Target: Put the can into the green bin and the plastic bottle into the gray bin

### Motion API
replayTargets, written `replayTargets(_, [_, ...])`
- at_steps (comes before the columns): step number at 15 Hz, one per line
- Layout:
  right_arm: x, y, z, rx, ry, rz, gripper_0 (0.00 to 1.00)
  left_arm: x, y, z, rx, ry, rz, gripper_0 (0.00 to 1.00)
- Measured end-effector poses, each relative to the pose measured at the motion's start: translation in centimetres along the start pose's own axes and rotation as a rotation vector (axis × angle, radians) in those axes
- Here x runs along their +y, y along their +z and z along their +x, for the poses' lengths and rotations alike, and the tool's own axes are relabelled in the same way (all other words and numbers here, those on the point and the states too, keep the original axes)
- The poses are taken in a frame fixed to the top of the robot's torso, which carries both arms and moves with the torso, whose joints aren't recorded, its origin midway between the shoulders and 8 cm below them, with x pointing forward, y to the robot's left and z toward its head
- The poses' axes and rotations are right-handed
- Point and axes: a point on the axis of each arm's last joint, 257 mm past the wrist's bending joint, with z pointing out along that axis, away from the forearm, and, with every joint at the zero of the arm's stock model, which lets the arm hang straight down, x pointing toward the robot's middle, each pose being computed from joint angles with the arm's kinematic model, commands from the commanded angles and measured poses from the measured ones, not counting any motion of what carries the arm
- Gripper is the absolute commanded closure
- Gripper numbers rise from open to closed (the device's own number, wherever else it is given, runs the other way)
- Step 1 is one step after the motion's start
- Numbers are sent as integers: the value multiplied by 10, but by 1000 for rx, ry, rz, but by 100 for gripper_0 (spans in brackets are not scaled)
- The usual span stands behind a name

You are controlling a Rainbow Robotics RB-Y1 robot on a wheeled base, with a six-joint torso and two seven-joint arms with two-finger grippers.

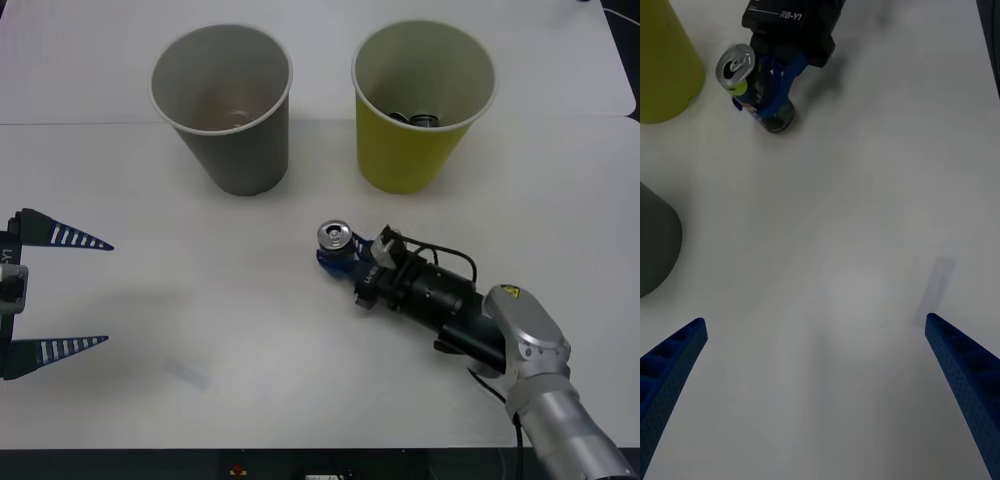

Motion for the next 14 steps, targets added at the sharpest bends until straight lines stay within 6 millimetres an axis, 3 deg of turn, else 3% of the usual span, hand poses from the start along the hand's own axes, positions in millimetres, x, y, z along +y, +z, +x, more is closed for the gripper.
replayTargets(6, [-10,-26,-16,10,-1,-25,100,0,0,0,0,0,0,0])
replayTargets(11, [-12,-67,-43,94,-4,-58,100,0,0,0,0,0,0,0])
replayTargets(14, [-22,-95,-49,187,-26,-31,100,0,0,0,0,0,0,0])
